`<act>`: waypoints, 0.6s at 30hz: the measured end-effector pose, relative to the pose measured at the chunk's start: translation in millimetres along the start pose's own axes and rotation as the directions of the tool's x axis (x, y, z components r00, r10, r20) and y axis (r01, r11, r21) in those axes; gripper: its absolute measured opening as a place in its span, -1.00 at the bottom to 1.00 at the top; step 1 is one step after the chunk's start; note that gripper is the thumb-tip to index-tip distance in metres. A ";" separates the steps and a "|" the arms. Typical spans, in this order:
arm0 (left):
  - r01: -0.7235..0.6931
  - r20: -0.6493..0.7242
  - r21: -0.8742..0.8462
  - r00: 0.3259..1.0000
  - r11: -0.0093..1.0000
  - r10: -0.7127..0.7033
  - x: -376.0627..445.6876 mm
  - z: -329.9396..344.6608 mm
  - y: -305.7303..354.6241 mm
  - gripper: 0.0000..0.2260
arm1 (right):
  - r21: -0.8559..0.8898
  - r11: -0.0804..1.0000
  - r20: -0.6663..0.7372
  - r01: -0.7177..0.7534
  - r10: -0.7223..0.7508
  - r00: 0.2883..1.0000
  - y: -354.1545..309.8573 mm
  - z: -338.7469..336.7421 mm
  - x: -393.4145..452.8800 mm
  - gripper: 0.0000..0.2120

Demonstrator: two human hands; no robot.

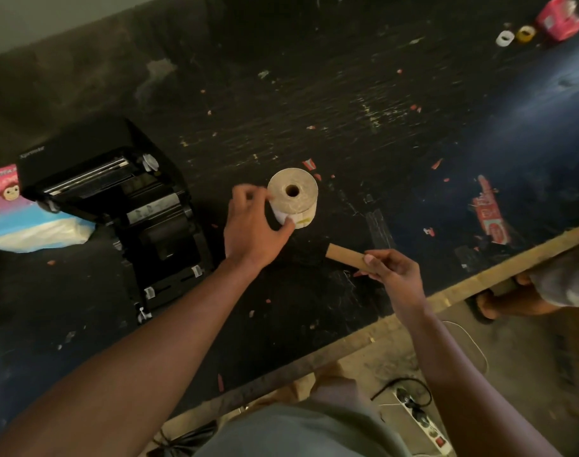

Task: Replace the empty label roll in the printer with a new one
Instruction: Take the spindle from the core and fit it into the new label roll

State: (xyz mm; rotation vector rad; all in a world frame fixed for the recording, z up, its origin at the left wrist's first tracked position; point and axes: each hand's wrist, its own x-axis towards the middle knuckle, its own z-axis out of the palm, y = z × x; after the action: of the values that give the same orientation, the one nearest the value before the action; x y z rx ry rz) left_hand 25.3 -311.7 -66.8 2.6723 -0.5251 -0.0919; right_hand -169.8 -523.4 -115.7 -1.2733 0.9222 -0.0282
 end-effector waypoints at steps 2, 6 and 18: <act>-0.032 0.048 0.072 0.998 0.997 0.028 17.6 0.7 16.9 -0.40 | 0.006 1.000 -0.012 0.002 -0.002 1.000 -0.5 -0.5 -0.5 -0.83; 0.004 0.217 0.201 0.975 0.980 -0.049 41.9 5.4 40.4 -0.36 | -0.008 1.000 -0.012 -0.013 0.013 1.000 0.0 -3.3 0.1 -0.86; 0.267 0.209 -0.119 0.948 0.956 -0.238 70.4 -11.2 13.0 -0.53 | -0.444 0.882 0.042 0.160 -0.158 0.987 -7.1 39.7 31.0 -0.77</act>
State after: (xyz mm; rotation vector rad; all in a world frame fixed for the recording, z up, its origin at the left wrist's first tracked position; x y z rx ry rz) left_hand 87.6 -344.9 -50.2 2.5857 -0.2179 -0.4504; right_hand -122.4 -509.4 -127.6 -1.7763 0.8437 0.0612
